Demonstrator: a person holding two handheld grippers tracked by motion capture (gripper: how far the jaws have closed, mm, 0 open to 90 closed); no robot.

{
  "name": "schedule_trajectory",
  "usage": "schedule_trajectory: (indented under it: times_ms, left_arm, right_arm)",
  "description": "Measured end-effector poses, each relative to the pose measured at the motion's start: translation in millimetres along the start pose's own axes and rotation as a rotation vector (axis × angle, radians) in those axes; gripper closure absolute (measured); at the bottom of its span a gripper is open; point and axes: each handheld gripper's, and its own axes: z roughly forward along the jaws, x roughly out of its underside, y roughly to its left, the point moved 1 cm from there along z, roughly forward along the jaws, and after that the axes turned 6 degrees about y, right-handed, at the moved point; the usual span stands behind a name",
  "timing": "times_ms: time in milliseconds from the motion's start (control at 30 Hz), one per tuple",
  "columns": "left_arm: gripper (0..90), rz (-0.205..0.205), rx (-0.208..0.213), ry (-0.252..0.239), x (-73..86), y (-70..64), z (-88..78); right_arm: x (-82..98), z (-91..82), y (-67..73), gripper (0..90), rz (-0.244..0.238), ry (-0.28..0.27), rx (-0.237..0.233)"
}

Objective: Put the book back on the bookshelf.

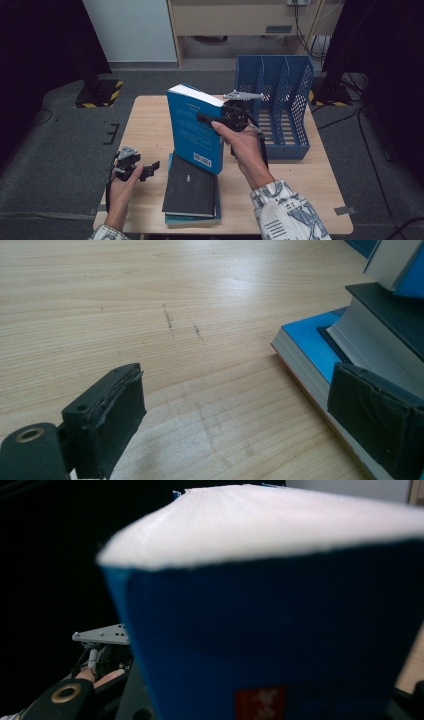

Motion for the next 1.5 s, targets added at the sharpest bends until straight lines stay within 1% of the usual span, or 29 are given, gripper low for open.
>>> schedule_trajectory:
  times_ms: [100, 133, 233, 267, 300, 333, 533, 667, 700, 767, 867, 933, 967, 1033, 1067, 1100, 1133, 1167, 1200, 1267, 1333, 1367, 1500]
  left_arm:
    - [8.1, 0.001, -0.002, 0.017, 0.7, -0.2, 2.1]
    - [8.4, 0.006, -0.004, 0.028, 1.1, 0.3, 2.9]
    - [8.5, 0.005, -0.008, 0.033, 1.4, 0.8, 3.5]
    - [8.5, 0.008, -0.01, 0.035, 1.5, 1.0, 3.5]
    - [8.5, 0.007, -0.011, 0.039, 1.8, 1.0, 4.0]
    - [8.5, 0.007, -0.011, 0.039, 1.8, 1.0, 4.0]
    - [8.5, 0.009, -0.01, 0.054, 2.8, 1.8, 5.7]
    - [8.5, 0.008, -0.016, 0.061, 3.8, 2.2, 7.4]
    - [8.4, 0.01, -0.023, 0.061, 4.1, 2.2, 7.7]
    - [8.4, 0.013, -0.049, 0.066, 4.8, 2.7, 9.4]
    - [8.3, 0.006, -0.047, 0.071, 5.5, 3.7, 11.2]
    - [8.2, 0.01, -0.059, 0.075, 6.0, 4.1, 12.0]
    - [8.3, 0.011, -0.065, 0.073, 6.2, 4.7, 12.1]
    - [8.3, 0.0, -0.076, 0.06, 6.3, 6.2, 11.2]
    - [8.3, -0.006, -0.099, 0.049, 7.3, 8.9, 10.6]
    - [8.2, -0.006, -0.099, 0.049, 7.3, 8.9, 10.6]
    - [8.2, -0.007, -0.112, 0.052, 8.2, 10.3, 10.9]
    - [8.2, -0.012, -0.125, 0.062, 9.5, 11.8, 11.6]
    - [8.3, -0.009, -0.142, 0.078, 11.4, 14.3, 12.5]
    - [8.3, -0.014, -0.15, 0.08, 12.5, 15.4, 13.4]
    - [8.2, -0.013, -0.154, 0.091, 13.7, 17.2, 13.7]
    - [8.2, -0.02, -0.157, 0.093, 14.5, 18.5, 14.6]
    - [8.2, -0.031, -0.154, 0.093, 14.9, 19.8, 14.8]
  right_arm:
    - [-2.3, -5.3, -0.1, 60.3, -0.008, 0.004, 0.013]
    - [-4.6, -9.5, -0.6, 60.3, -0.003, 0.007, 0.022]
    - [-7.0, -14.2, -2.4, 60.3, -0.001, 0.002, 0.03]
    - [-8.2, -16.6, -3.1, 60.3, 0.008, -0.002, 0.031]
    - [-10.9, -21.3, -5.5, 60.2, 0.018, -0.01, 0.043]
    - [-10.9, -21.3, -5.5, 60.2, 0.018, -0.01, 0.043]
    - [-16.1, -31.8, -13.5, 60.2, 0.06, -0.018, 0.07]
    - [-18.5, -41.1, -21.6, 60.2, 0.104, -0.031, 0.088]
    - [-19.2, -44.6, -24.3, 60.2, 0.111, -0.038, 0.096]
    - [-20.4, -50.9, -27.9, 60.1, 0.12, -0.049, 0.111]
    - [-22.8, -60.4, -32.1, 60.1, 0.124, -0.057, 0.135]
    - [-24.0, -66.7, -35.4, 60.1, 0.128, -0.06, 0.149]
    - [-24.5, -72.9, -39.0, 60.0, 0.134, -0.065, 0.161]
    - [-24.6, -75.2, -40.4, 60.1, 0.134, -0.069, 0.168]
    - [-24.5, -81.5, -44.7, 60.0, 0.139, -0.075, 0.184]
    - [-24.2, -83.4, -46.0, 60.0, 0.14, -0.077, 0.191]
    - [-24.2, -83.4, -46.0, 60.0, 0.14, -0.077, 0.191]
    - [-24.0, -86.0, -47.5, 60.0, 0.145, -0.078, 0.198]
    - [-23.0, -91.2, -51.9, 60.0, 0.148, -0.085, 0.21]
    - [-22.7, -93.0, -53.2, 59.9, 0.154, -0.085, 0.214]
    - [-21.8, -97.5, -57.1, 60.0, 0.161, -0.09, 0.224]
    - [-20.9, -101.7, -60.6, 59.9, 0.164, -0.095, 0.235]
    - [-20.2, -107.8, -63.9, 59.9, 0.168, -0.1, 0.25]
